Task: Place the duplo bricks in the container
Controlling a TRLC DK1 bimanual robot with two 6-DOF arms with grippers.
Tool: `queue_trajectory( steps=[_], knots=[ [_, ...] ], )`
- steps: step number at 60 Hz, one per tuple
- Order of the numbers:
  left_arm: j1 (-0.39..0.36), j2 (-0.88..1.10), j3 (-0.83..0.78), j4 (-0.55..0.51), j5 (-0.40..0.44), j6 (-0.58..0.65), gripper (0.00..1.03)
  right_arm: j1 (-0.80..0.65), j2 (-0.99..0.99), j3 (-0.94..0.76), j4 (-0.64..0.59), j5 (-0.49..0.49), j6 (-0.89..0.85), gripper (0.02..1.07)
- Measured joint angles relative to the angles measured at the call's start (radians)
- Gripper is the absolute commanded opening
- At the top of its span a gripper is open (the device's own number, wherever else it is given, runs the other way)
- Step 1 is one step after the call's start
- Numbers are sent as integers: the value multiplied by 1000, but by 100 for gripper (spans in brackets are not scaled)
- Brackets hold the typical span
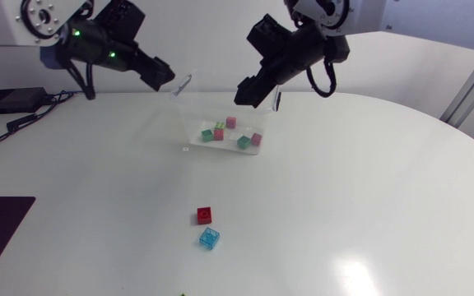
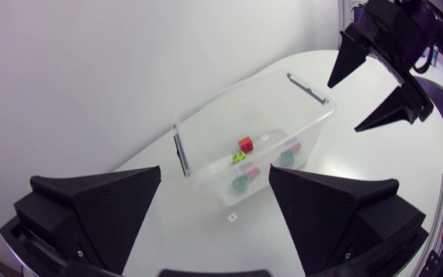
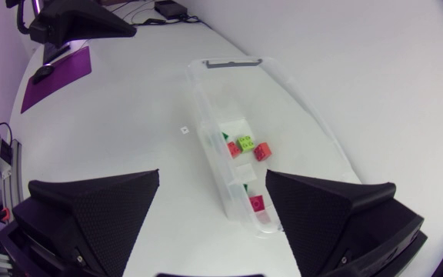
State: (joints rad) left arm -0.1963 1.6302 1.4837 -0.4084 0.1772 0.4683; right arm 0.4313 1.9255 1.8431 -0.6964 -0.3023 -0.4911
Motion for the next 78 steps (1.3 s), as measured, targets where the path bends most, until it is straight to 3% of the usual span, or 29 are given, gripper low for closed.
queue_trajectory(
  steps=[7, 18, 34, 54, 78],
  knots=[
    [31, -82, -165, 11, 0, 34, 99, 14, 74, 76, -49, -20, -19, 102],
    [21, -193, -454, 53, 8, 105, 99, 11, 145, 128, -65, -19, -38, 102],
    [-124, -268, -745, 177, 27, 200, 99, 42, 78, 54, -92, -8, -60, 102],
    [-170, -103, -781, 314, 89, 319, 99, 73, -211, -237, -89, -8, -72, 102],
    [-234, 67, -706, 333, 142, 356, 99, 162, -389, -576, -56, -8, -71, 102]
  ],
)
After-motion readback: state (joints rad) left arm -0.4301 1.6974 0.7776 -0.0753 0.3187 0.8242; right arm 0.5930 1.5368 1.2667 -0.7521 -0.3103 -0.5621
